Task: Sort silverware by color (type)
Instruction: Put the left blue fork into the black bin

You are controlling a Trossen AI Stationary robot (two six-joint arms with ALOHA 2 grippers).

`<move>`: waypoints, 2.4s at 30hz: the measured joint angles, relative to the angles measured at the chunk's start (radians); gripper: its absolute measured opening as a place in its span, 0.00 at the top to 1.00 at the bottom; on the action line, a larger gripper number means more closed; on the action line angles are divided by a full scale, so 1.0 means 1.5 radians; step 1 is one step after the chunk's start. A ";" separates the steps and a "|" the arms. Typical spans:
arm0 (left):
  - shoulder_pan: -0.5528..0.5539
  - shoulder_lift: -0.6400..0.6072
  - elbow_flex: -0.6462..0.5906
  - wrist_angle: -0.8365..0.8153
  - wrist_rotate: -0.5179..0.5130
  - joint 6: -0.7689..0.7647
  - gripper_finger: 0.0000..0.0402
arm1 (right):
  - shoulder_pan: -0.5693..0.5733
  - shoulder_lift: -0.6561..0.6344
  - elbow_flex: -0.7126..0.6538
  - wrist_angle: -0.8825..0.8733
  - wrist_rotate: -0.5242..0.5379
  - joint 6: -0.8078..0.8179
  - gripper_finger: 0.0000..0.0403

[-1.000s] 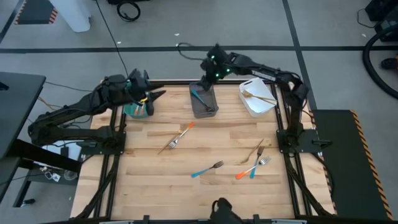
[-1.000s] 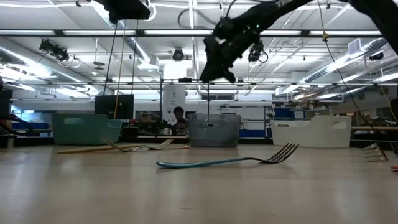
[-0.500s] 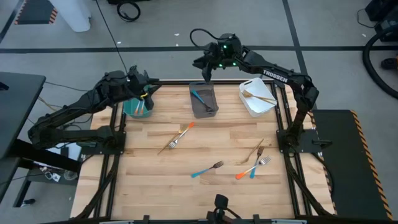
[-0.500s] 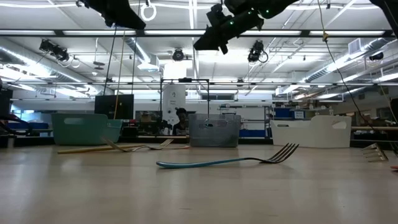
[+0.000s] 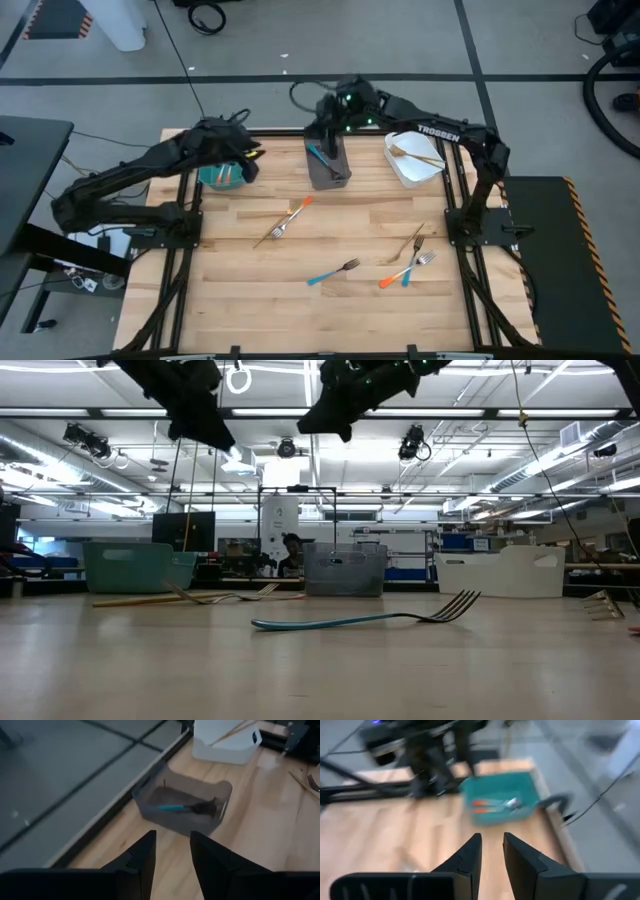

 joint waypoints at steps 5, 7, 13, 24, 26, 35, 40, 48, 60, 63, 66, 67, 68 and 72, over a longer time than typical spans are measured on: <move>-0.022 0.061 0.000 0.004 0.016 -0.083 0.68 | 0.062 0.000 0.000 -0.110 0.017 0.046 0.78; -0.042 0.078 0.000 -0.016 0.045 -0.112 0.68 | 0.092 0.000 0.000 -0.147 0.062 0.046 0.78; -0.124 0.113 -0.001 -0.051 0.058 -0.153 0.68 | 0.160 0.000 0.000 -0.172 0.132 0.065 0.78; -0.232 0.082 -0.039 0.011 -0.003 -0.063 0.68 | 0.228 -0.010 -0.038 -0.182 0.197 0.085 0.79; -0.245 0.063 -0.083 0.063 -0.002 -0.045 0.68 | 0.243 -0.024 -0.072 -0.144 0.214 0.094 0.79; -0.306 -0.007 -0.213 0.170 -0.003 -0.103 0.68 | 0.328 -0.088 -0.261 0.090 0.274 0.201 0.79; -0.354 -0.010 -0.254 0.246 -0.023 -0.130 0.68 | 0.369 -0.098 -0.352 0.204 0.340 0.251 0.79; -0.374 -0.009 -0.283 0.262 -0.050 -0.130 0.68 | 0.411 -0.099 -0.424 0.308 0.402 0.312 0.79; -0.407 -0.009 -0.296 0.167 -0.049 -0.200 0.68 | 0.479 -0.099 -0.534 0.530 0.520 0.261 0.79; -0.417 -0.009 -0.296 0.150 -0.049 -0.213 0.68 | 0.485 -0.098 -0.564 0.575 0.550 0.255 0.79; -0.423 -0.009 -0.296 0.137 -0.049 -0.215 0.68 | 0.485 -0.098 -0.582 0.613 0.559 0.255 0.79; -0.423 -0.009 -0.296 0.134 -0.049 -0.215 0.68 | 0.484 -0.098 -0.589 0.615 0.558 0.257 0.79; -0.423 -0.009 -0.296 0.131 -0.049 -0.218 0.68 | 0.483 -0.098 -0.595 0.615 0.558 0.260 0.79; -0.422 -0.005 -0.296 0.133 -0.056 -0.222 0.68 | 0.482 -0.098 -0.604 0.616 0.541 0.280 0.79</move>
